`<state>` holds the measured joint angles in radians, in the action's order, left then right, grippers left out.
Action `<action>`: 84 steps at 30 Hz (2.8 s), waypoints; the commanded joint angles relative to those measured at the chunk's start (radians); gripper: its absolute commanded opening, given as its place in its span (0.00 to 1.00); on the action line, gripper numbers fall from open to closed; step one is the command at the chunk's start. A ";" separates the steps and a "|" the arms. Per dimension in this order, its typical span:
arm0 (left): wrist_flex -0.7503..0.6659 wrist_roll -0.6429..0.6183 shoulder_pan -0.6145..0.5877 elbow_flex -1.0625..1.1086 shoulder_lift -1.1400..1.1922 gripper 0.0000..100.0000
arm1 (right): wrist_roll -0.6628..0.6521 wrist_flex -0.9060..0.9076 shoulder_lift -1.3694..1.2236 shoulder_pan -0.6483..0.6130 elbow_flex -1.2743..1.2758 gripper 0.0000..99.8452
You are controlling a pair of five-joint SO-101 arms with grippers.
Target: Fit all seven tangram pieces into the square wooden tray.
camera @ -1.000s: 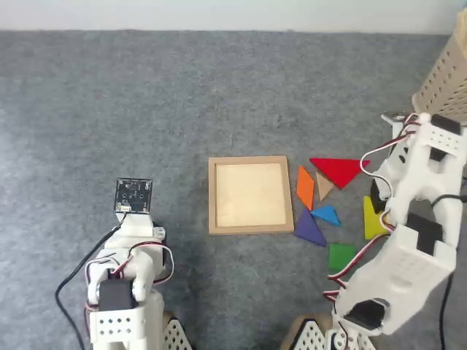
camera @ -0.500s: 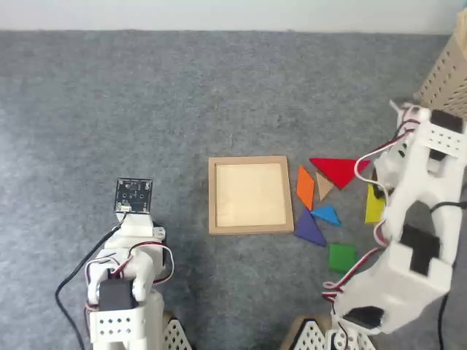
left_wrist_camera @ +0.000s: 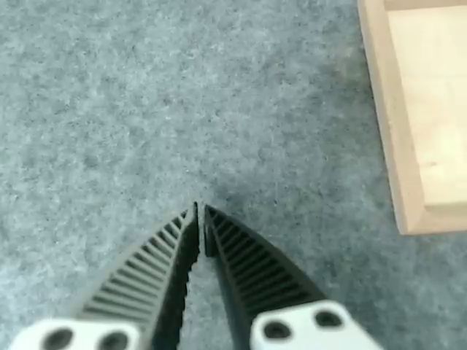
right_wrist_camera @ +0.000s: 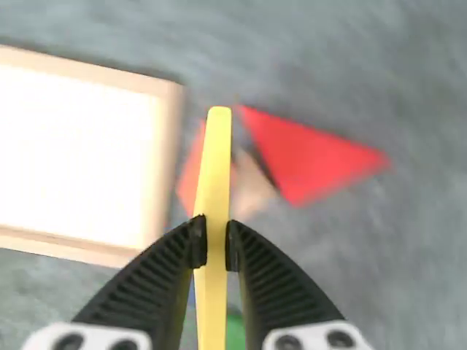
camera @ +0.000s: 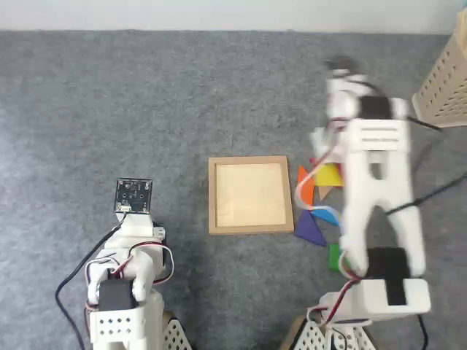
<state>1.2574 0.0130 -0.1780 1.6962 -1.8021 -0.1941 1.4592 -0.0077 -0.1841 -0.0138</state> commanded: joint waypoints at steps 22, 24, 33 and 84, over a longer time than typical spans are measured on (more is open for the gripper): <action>0.005 -0.009 -0.002 -0.012 -0.017 0.01 | -0.250 -0.239 -0.246 -0.426 -0.048 0.01; 0.005 -0.009 -0.002 -0.012 -0.017 0.01 | -0.282 -0.239 -0.280 -0.423 -0.051 0.01; 0.005 -0.009 -0.002 -0.012 -0.017 0.01 | -0.325 -0.266 -0.335 -0.392 -0.051 0.04; 0.005 -0.009 -0.002 -0.012 -0.017 0.01 | -0.074 -0.605 -0.035 -0.260 0.499 0.01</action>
<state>1.2574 0.0130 -0.1765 1.6962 -1.8021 -0.2892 0.8715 -0.0353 -0.4557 0.5785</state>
